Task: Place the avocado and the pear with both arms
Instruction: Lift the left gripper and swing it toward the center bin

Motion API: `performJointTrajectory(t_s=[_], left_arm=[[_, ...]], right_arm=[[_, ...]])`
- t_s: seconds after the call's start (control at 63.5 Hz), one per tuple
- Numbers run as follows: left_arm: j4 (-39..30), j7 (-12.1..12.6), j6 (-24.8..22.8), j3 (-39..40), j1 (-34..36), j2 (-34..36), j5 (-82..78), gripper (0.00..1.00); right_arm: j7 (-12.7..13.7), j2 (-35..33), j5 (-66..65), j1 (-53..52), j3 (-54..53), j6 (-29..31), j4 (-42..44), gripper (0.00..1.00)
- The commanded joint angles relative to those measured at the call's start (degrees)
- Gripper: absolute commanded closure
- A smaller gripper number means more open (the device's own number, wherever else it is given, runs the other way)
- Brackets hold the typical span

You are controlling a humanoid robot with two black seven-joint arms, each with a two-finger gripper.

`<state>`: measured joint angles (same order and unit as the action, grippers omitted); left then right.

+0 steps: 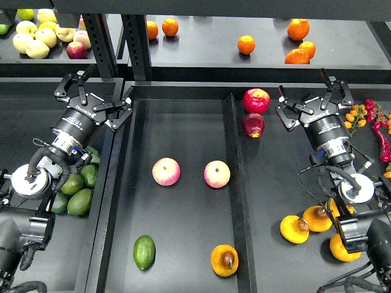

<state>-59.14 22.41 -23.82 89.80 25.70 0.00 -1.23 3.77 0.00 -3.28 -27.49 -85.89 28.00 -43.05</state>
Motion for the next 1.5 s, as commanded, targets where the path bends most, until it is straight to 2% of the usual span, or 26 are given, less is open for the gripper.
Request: performJointTrajectory(t_s=[0.0,0.189,0.331,0.756,0.85,0.96,1.023,1.086,1.212,1.275,1.338,1.48], left_arm=[[-0.1,0.5,-0.1,0.5,0.3,0.0,0.0,0.0],[-0.3,-0.3,-0.6,0.9,0.5,0.0,0.0,0.0],[-0.1,-2.2,-0.7,1.6,0.5,0.0,0.0,0.0],[-0.1,-2.5,-1.7,3.9,1.5,0.0,0.0,0.0],[-0.1,-4.5,-1.3,4.2,1.6,0.0,0.0,0.0],[-0.1,-8.7,-1.0,4.3,1.6,0.0,0.0,0.0],[-0.2,-10.9,-0.6,4.3,1.6,0.0,0.0,0.0],[-0.3,-10.5,-0.6,4.2,1.6,0.0,0.0,0.0],[0.0,-9.9,-0.5,4.2,1.7,0.0,-0.1,0.0],[0.1,-8.9,-0.6,4.3,2.2,0.0,-0.1,0.0],[0.3,-6.8,-0.8,4.4,2.4,0.0,-0.1,0.0],[1.8,0.0,-0.8,3.9,4.1,0.0,0.0,0.0]], right_arm=[[0.0,0.0,0.1,0.1,0.0,0.0,0.1,0.0],[0.0,0.0,0.1,0.0,0.0,0.0,0.0,0.0],[-0.1,0.0,0.1,0.1,0.0,0.0,0.0,0.0],[-0.2,0.0,0.1,0.1,0.1,0.0,0.1,0.0],[-0.2,0.0,0.1,0.1,0.1,0.0,0.0,0.0],[-0.6,0.0,0.1,0.1,0.0,0.0,0.0,0.0],[-3.3,0.0,0.1,0.1,0.0,0.0,0.0,0.0],[-4.1,0.0,0.1,0.1,0.0,0.0,0.0,0.0],[-3.9,0.0,0.1,0.1,0.0,0.0,0.0,0.0],[-3.6,0.0,0.1,0.1,0.0,0.0,0.0,0.0],[-3.5,0.0,0.1,0.0,-0.1,0.0,0.0,0.0],[-3.4,0.0,0.1,0.0,-0.2,0.0,0.0,0.0]])
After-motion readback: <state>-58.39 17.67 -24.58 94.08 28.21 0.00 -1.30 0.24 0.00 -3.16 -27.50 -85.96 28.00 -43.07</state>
